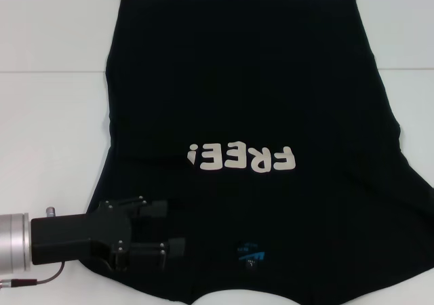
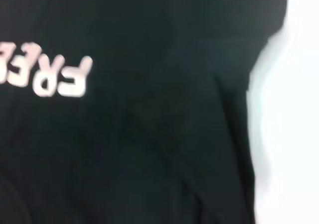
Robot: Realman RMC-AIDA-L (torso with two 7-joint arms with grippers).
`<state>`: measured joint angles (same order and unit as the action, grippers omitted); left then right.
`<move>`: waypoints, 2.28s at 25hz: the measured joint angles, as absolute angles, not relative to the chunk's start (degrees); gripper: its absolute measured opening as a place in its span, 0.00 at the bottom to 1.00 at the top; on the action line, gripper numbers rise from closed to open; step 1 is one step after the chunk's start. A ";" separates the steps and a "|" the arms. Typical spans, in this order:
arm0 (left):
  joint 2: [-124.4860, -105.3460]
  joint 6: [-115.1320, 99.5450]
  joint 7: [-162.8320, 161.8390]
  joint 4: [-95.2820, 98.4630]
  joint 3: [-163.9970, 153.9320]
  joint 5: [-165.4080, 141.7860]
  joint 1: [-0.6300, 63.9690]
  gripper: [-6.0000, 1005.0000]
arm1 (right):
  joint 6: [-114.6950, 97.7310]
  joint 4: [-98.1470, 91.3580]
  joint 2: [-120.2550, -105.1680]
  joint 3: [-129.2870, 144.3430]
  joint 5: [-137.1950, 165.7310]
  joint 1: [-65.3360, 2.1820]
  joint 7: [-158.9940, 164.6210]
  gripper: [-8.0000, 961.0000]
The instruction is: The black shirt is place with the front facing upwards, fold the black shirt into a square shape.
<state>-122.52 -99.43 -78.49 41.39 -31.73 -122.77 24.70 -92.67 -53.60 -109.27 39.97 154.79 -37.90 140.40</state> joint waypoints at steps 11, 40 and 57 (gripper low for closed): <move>-122.52 -99.31 -78.48 41.39 -31.72 -122.78 24.83 0.87 | -92.24 -52.99 -110.55 41.13 156.07 -37.10 139.70 0.77; -122.52 -99.13 -78.48 41.39 -31.73 -123.00 25.23 0.87 | -91.40 -52.03 -112.30 41.39 158.82 -37.25 139.86 0.75; -122.52 -99.14 -78.49 41.40 -31.73 -122.95 25.31 0.87 | -90.13 -51.63 -112.25 41.71 158.81 -37.60 140.07 0.66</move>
<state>-122.52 -99.14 -78.49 41.40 -31.73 -122.95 25.31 -90.13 -51.63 -112.25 41.71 158.81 -37.60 140.07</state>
